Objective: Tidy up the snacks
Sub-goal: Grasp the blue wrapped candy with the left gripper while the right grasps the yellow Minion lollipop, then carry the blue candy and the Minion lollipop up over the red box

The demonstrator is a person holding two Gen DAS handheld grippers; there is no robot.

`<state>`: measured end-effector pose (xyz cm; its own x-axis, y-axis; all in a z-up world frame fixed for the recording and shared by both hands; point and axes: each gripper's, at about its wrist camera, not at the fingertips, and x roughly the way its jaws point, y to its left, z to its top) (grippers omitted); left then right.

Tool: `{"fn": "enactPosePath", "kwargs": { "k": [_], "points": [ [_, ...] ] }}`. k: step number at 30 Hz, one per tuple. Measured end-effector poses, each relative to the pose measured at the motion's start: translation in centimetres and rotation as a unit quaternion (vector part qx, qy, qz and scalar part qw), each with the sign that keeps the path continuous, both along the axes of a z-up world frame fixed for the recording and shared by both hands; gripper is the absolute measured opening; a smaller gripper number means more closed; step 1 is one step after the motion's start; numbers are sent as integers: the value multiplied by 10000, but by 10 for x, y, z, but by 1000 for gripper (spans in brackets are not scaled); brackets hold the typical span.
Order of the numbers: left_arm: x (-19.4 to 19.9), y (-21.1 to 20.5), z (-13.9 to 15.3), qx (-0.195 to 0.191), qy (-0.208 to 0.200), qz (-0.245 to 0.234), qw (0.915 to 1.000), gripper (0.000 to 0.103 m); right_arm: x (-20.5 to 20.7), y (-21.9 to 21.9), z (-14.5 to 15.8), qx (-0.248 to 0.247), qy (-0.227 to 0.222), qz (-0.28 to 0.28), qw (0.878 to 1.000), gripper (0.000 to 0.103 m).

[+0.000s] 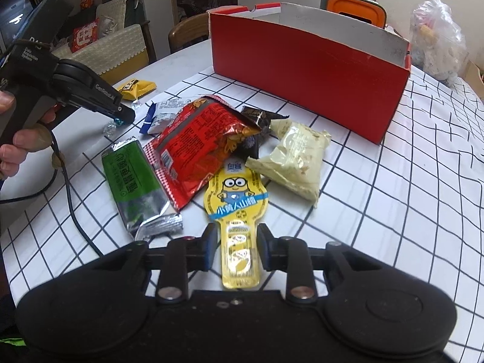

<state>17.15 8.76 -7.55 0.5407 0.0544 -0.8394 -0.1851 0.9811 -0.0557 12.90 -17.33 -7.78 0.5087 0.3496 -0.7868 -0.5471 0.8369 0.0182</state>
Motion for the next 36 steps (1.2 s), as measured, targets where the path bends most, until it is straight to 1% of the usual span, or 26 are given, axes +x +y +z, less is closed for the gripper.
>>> {"fn": "enactPosePath", "kwargs": {
  "k": [4, 11, 14, 17, 20, 21, 22, 23, 24, 25, 29, 31, 36],
  "points": [
    [-5, 0, 4, -15, -33, -7, 10000, 13, -1, -2, 0, 18, 22, -30, 10000, 28],
    [-8, 5, 6, -20, -69, -6, 10000, 13, 14, 4, -4, 147, 197, -137, 9996, 29],
    [-8, 6, 6, -19, -89, -25, 10000, 13, 20, 12, -6, 58, 175, -131, 9997, 31],
    [-8, 7, 8, -41, -109, -45, 9999, 13, 26, 16, -7, -3, 156, -143, 9998, 34],
    [-7, 7, 8, -54, -114, -85, 9999, 13, 30, 19, -7, -84, 138, -106, 9998, 41],
    [-6, 7, 7, -53, -105, -91, 9999, 13, 30, 20, -8, -145, 112, -88, 9998, 48],
    [-5, 7, 6, -56, -87, -76, 9999, 13, 30, 21, -8, -226, 78, -71, 9997, 62],
    [-5, 8, 4, -63, -58, -56, 9999, 13, 31, 21, -9, -285, 30, -85, 9996, 82],
    [-4, 9, 3, -70, -35, -44, 10000, 13, 31, 20, -10, -291, -19, -121, 9995, 88],
    [-3, 11, 3, -75, -17, -34, 10000, 13, 31, 19, -9, -206, -79, -150, 9996, 89],
    [0, 12, -2, -45, 86, -57, 9999, 13, 37, 17, -11, -60, 8, -126, 9999, 88],
    [0, 11, -3, -56, 60, -69, 9999, 13, 40, 18, -11, -40, 49, -118, 9999, 85],
    [3, 7, -4, 41, 78, -87, 9999, 13, 45, 19, -12, 21, 93, -125, 9999, 81]
  ]
}}
